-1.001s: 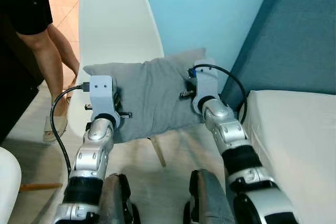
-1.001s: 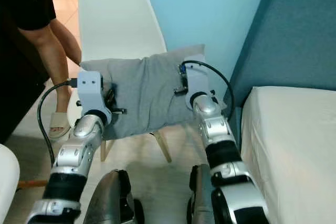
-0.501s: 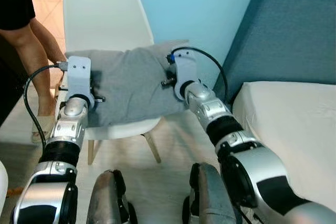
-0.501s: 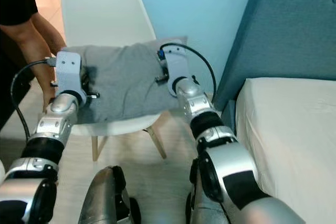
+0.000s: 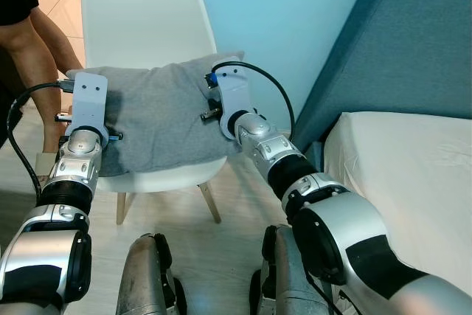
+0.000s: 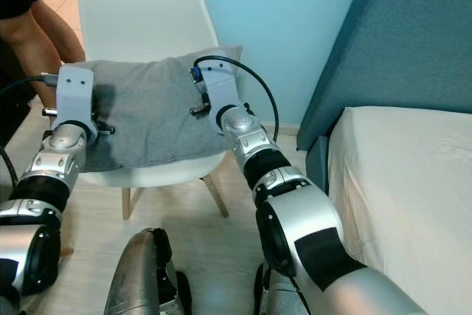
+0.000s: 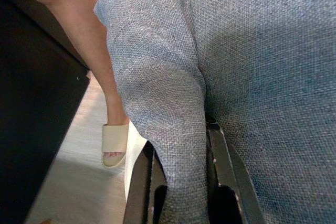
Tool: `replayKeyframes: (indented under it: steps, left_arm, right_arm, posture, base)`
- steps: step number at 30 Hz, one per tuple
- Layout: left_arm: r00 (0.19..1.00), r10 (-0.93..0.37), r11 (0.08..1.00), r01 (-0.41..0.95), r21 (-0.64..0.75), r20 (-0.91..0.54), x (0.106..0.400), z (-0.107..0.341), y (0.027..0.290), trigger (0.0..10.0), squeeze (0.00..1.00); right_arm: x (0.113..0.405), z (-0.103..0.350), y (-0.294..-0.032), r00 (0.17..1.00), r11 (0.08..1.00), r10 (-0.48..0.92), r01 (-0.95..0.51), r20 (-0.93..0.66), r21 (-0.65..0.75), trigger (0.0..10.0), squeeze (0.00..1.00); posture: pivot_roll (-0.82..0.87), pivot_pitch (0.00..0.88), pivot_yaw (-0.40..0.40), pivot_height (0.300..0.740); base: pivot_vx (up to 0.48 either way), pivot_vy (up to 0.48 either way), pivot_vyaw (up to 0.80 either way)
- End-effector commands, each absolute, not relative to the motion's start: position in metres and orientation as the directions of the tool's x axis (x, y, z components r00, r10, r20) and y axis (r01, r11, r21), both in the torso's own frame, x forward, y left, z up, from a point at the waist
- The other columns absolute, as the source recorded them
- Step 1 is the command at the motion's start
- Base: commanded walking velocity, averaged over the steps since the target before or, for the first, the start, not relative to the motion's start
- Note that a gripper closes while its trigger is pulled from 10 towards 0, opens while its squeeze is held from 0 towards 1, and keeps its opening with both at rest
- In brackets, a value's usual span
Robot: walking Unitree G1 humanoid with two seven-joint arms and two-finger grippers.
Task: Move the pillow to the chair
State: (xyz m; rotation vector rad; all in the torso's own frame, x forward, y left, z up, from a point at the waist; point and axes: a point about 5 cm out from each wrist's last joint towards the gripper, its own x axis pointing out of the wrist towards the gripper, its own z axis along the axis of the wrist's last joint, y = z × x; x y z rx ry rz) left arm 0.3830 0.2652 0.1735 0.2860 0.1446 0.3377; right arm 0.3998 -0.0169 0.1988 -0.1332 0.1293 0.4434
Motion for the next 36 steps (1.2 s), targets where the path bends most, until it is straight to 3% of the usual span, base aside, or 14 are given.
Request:
replayKeyframes:
  steps: [1, 4, 5, 6, 7, 16, 22, 24, 31, 32, 35, 36]
  left_arm:
    - [0.926, 0.375, 0.897, -0.353, 0.266, -0.037, 0.384, 0.185, 0.274, 10.0, 1.00]
    - [0.937, 0.347, 0.916, -0.331, 0.227, -0.034, 0.385, 0.185, 0.271, 10.0, 1.00]
    - [0.940, 0.340, 0.916, -0.327, 0.233, -0.014, 0.386, 0.186, 0.269, 10.0, 1.00]
    - [0.942, 0.336, 0.914, -0.326, 0.243, 0.000, 0.387, 0.187, 0.267, 10.0, 1.00]
    - [0.937, 0.348, 0.903, -0.341, 0.261, 0.021, 0.387, 0.190, 0.269, 10.0, 0.00]
    - [0.904, 0.406, 0.875, -0.427, 0.230, 0.134, 0.388, 0.224, 0.287, 10.0, 0.00]
    - [0.904, 0.387, 0.875, -0.422, 0.238, 0.181, 0.390, 0.235, 0.286, 10.0, 0.00]
    - [0.926, 0.334, 0.894, -0.370, 0.251, 0.178, 0.393, 0.231, 0.274, 10.0, 0.00]
    - [0.957, 0.262, 0.940, -0.283, 0.193, 0.126, 0.396, 0.209, 0.248, 10.0, 0.00]
    - [0.980, 0.164, 0.971, -0.180, 0.155, 0.111, 0.399, 0.204, 0.230, 10.0, 0.00]
    - [0.988, 0.108, 0.982, -0.123, 0.141, 0.111, 0.399, 0.203, 0.221, 10.0, 0.00]
    - [0.991, 0.023, 0.993, -0.037, 0.112, 0.130, 0.398, 0.204, 0.207, 10.0, 0.00]
  right_arm:
    - [0.400, 0.207, -0.012, 0.898, 0.896, 0.428, -0.436, -0.098, -0.087, 10.0, 1.00]
    - [0.402, 0.211, -0.015, 0.915, 0.910, 0.398, -0.403, -0.067, -0.093, 10.0, 1.00]
    - [0.406, 0.219, -0.023, 0.942, 0.934, 0.334, -0.333, -0.019, -0.129, 10.0, 0.00]
    - [0.408, 0.225, -0.029, 0.957, 0.946, 0.289, -0.283, 0.014, -0.158, 10.0, 0.00]
    - [0.411, 0.232, -0.036, 0.969, 0.957, 0.241, -0.229, 0.048, -0.181, 10.0, 0.00]
    - [0.418, 0.250, -0.058, 0.989, 0.981, 0.108, -0.090, 0.102, -0.171, 10.0, 0.00]
    - [0.417, 0.239, -0.056, 0.988, 0.985, 0.145, -0.140, 0.044, -0.100, 10.0, 0.00]
    - [0.412, 0.220, -0.045, 0.977, 0.967, 0.213, -0.214, -0.027, -0.137, 10.0, 0.00]
    - [0.407, 0.201, -0.039, 0.973, 0.966, 0.215, -0.224, -0.081, -0.128, 10.0, 0.00]
    - [0.409, 0.205, -0.045, 0.981, 0.974, 0.186, -0.192, -0.056, -0.123, 10.0, 0.00]
    - [0.411, 0.209, -0.050, 0.984, 0.978, 0.172, -0.175, -0.037, -0.116, 10.0, 0.00]
    - [0.413, 0.216, -0.056, 0.985, 0.982, 0.170, -0.169, 0.003, -0.084, 10.0, 0.00]
  posture:
    - [0.04, 0.301, -0.093, 0.582]
    - [0.04, 0.293, -0.092, 0.582]
    - [0.03, 0.285, -0.095, 0.582]
    - [0.03, 0.285, -0.095, 0.582]
    - [0.03, 0.278, -0.097, 0.582]
    - [0.04, 0.226, -0.090, 0.582]
    - [0.04, 0.209, -0.080, 0.582]
    - [0.05, 0.206, -0.079, 0.582]
    - [0.06, 0.212, -0.084, 0.582]
    - [0.06, 0.215, -0.088, 0.582]
    - [0.06, 0.215, -0.088, 0.582]
    - [0.06, 0.216, -0.080, 0.582]
  base:
    - [0.000, 0.000, 0.00]
    - [0.000, 0.000, 0.00]
    - [0.000, 0.000, 0.00]
    - [0.000, 0.000, 0.00]
    - [0.000, 0.000, 0.00]
    - [0.000, 0.000, 0.00]
    - [0.000, 0.000, 0.00]
    - [0.000, 0.000, 0.00]
    - [0.000, 0.000, 0.00]
    - [0.000, 0.000, 0.00]
    - [0.000, 0.000, 0.00]
    - [0.000, 0.000, 0.00]
